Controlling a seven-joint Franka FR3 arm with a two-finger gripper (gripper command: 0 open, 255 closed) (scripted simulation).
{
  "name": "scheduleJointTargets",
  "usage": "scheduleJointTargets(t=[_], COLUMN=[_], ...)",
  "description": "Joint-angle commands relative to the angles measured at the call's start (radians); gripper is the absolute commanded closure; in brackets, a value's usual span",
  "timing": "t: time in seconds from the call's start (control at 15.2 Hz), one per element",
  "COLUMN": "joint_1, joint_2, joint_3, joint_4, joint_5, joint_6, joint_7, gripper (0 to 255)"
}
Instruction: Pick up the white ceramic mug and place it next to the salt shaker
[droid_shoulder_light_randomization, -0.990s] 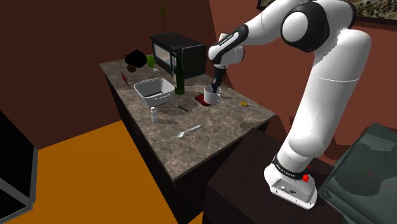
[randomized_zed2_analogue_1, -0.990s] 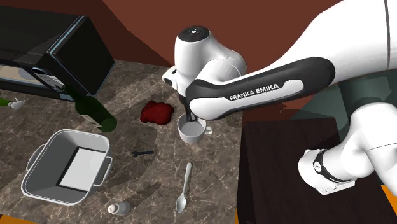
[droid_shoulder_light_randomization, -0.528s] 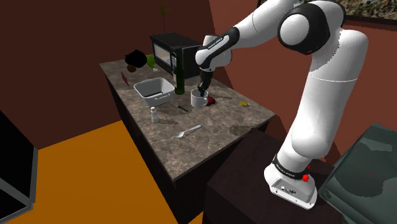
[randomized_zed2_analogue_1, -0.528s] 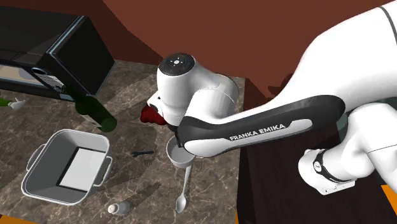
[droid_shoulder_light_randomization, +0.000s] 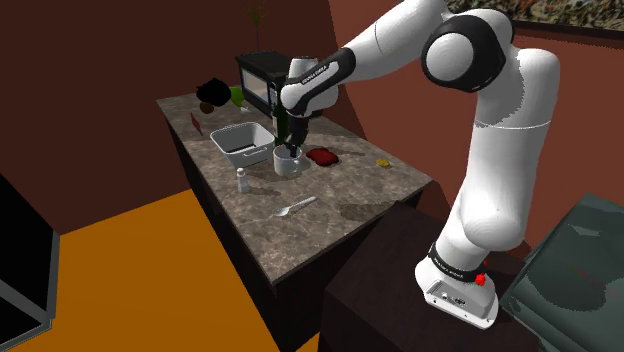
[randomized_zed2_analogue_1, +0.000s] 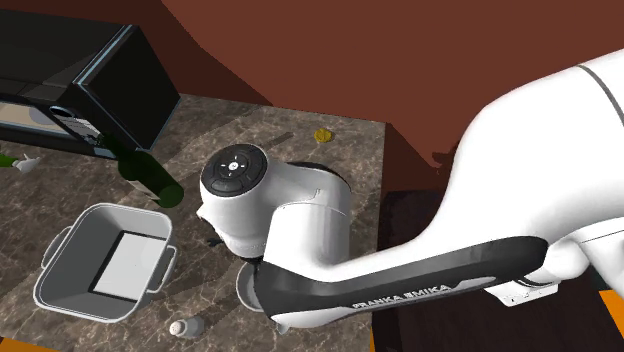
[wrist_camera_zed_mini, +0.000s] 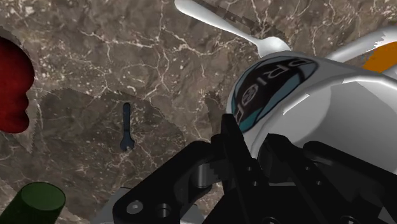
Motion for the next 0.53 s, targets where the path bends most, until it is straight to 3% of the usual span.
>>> scheduleJointTargets(t=[0.0, 0.07, 0.46], joint_1=[0.024, 0.046, 0.041], joint_2=[0.026, 0.055, 0.1], joint_3=[0.015, 0.028, 0.035], joint_4=[0.039, 0.08, 0.057], joint_5=[-0.002, -0.004, 0.017], joint_6=[-0.009, -0.019, 0.047], joint_7=[0.044, 0.083, 0.066], gripper=[255, 255, 255])
